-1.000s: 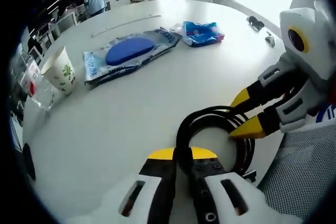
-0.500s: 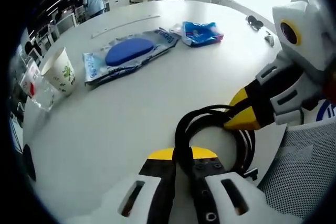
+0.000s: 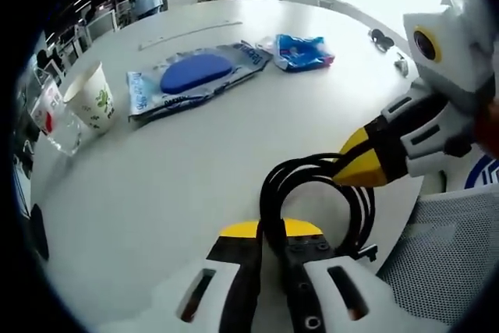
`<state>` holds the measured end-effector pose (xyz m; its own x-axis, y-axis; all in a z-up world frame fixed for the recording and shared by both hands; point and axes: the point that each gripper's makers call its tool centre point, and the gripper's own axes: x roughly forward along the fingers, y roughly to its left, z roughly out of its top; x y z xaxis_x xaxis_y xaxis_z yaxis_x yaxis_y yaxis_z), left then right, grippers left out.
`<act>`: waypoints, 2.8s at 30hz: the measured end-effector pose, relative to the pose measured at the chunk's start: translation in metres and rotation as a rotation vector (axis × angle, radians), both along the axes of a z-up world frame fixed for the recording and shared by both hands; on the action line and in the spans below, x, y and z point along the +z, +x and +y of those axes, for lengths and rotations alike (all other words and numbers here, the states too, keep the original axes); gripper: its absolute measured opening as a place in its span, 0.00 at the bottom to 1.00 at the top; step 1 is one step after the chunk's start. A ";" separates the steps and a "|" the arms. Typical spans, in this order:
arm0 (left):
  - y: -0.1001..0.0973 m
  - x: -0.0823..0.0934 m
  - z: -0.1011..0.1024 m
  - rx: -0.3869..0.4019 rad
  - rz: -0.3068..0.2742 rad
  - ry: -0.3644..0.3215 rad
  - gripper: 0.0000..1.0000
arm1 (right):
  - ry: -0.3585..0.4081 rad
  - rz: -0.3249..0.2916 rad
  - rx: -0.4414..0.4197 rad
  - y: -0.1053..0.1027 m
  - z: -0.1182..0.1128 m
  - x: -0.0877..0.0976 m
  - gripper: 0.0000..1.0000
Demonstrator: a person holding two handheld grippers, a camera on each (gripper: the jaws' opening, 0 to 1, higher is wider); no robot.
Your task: Arrange the tabletop items into an orderly group along one side of the table until the central work area is clear of visible clutter.
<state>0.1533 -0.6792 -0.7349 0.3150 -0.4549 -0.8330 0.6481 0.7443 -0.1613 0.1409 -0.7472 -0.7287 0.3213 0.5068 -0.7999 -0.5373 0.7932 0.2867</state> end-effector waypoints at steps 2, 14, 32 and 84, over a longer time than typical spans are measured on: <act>0.001 0.001 0.000 0.000 0.001 -0.001 0.05 | 0.002 0.003 -0.001 0.001 0.000 0.001 0.00; 0.008 0.012 -0.007 -0.005 0.006 -0.021 0.05 | 0.030 -0.002 -0.027 0.005 -0.006 0.013 0.00; 0.044 0.037 -0.029 -0.003 -0.030 -0.051 0.04 | 0.044 -0.071 -0.053 0.039 -0.027 0.041 0.00; 0.095 -0.005 -0.054 -0.008 0.070 0.003 0.05 | -0.046 -0.163 -0.008 0.097 -0.050 -0.006 0.01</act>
